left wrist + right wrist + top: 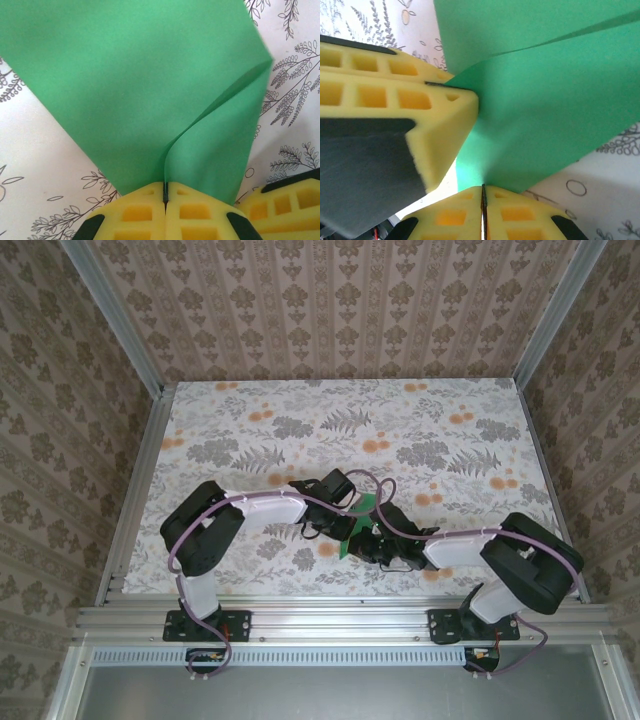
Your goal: Fold a paper plane with a square sheet of paper (pick it up from the middle)
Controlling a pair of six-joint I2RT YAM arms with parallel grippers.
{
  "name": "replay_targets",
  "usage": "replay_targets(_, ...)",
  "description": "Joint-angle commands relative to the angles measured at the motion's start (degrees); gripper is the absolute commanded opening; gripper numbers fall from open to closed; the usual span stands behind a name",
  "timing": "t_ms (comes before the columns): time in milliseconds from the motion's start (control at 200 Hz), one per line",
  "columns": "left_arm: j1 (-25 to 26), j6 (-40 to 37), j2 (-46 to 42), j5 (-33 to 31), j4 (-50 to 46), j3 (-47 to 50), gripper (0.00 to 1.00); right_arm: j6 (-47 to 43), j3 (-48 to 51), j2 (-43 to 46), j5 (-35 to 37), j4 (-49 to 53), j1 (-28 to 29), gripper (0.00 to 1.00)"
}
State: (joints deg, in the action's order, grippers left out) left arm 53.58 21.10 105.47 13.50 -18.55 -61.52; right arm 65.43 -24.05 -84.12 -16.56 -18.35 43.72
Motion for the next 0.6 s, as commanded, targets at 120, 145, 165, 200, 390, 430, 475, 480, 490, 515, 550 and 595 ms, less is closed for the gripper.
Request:
replay_targets(120,-0.8,0.7,2.5,-2.7,-3.1,2.5,0.00,2.1,-0.8,1.5,1.9,-0.5,1.7,0.11)
replay_targets(145,-0.8,0.8,2.5,-2.7,-3.2,2.5,0.00,2.5,-0.8,1.0,1.7,-1.3,1.9,0.11)
replay_targets(165,-0.8,0.7,2.5,-2.6,-3.2,2.4,0.00,2.7,-0.9,0.4,1.6,-2.0,2.0,0.11)
replay_targets(200,-0.9,0.7,2.5,-2.6,-3.1,2.4,0.00,3.0,-0.9,-0.5,1.3,-3.2,2.3,0.10)
replay_targets(390,-1.0,0.8,2.5,-2.5,-3.0,2.5,0.00,3.5,-0.8,-4.4,2.5,-3.6,2.9,0.10)
replay_targets(430,-1.0,0.7,2.5,-2.5,-3.1,2.5,0.00,3.4,-0.8,-4.2,3.1,-1.9,2.9,0.10)
replay_targets(475,-1.0,0.7,2.4,-2.5,-3.0,2.5,0.00,2.8,-0.8,-3.5,3.7,-0.4,2.9,0.10)
replay_targets(480,-1.0,0.7,2.5,-2.5,-3.0,2.5,0.00,2.7,-0.8,-3.4,3.7,-0.2,2.9,0.10)
replay_targets(490,-1.0,0.7,2.5,-2.5,-3.0,2.5,0.00,2.7,-0.8,-3.1,3.7,-0.1,2.9,0.10)
replay_targets(515,-1.1,0.7,2.5,-2.5,-3.0,2.5,0.00,2.5,-0.7,-2.5,3.7,-0.1,2.9,0.10)
replay_targets(550,-1.1,0.8,2.5,-2.4,-2.9,2.5,0.00,2.4,-0.6,-1.5,3.6,-0.1,2.9,0.10)
replay_targets(595,-1.1,0.7,2.5,-2.3,-2.9,2.5,0.00,2.4,-0.7,-0.1,3.4,0.0,3.1,0.10)
